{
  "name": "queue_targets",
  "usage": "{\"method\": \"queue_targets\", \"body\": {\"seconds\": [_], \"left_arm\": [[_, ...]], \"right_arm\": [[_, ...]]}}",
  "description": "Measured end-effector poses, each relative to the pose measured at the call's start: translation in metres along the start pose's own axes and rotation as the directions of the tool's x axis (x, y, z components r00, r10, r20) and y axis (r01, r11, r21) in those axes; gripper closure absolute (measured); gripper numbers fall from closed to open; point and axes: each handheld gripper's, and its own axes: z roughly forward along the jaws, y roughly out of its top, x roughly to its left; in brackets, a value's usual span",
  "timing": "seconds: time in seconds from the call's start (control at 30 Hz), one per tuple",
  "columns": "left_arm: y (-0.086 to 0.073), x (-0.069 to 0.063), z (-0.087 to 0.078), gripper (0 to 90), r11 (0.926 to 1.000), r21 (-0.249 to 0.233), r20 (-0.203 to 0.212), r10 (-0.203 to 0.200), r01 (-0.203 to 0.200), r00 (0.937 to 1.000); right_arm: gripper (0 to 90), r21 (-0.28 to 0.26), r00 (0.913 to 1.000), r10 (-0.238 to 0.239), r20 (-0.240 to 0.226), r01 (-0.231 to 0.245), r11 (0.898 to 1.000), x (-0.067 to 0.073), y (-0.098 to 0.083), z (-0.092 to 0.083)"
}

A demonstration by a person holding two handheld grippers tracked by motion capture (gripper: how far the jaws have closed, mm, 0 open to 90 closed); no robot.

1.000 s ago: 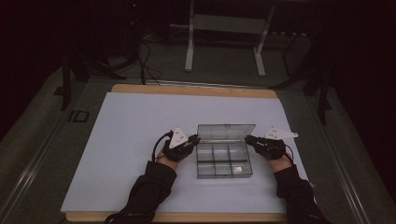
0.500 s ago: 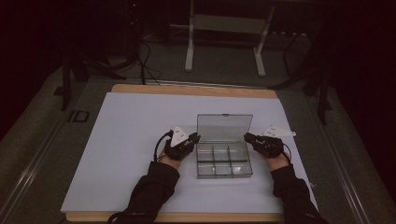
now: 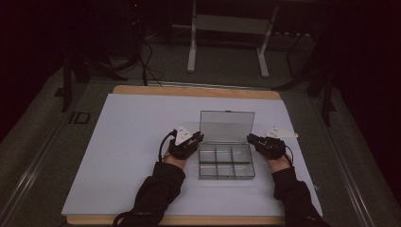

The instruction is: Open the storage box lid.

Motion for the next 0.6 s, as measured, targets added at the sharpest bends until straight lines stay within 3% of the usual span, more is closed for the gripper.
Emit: {"method": "queue_targets", "body": {"seconds": [0.43,0.6], "left_arm": [[-0.0009,-0.0012,0.0061,71.5,0.9995,0.029,-0.007,-0.015,0.015,0.9999],[-0.0006,0.0001,0.0089,68.0,0.9968,0.057,0.002,-0.056,0.056,0.9984]], "right_arm": [[75.2,0.009,0.9993,0.036,0.009,-0.036,0.999,0.0014,0.0002,0.0039],[70.0,0.035,0.9983,0.056,0.015,-0.057,0.998,0.0026,0.0021,0.0074]]}}
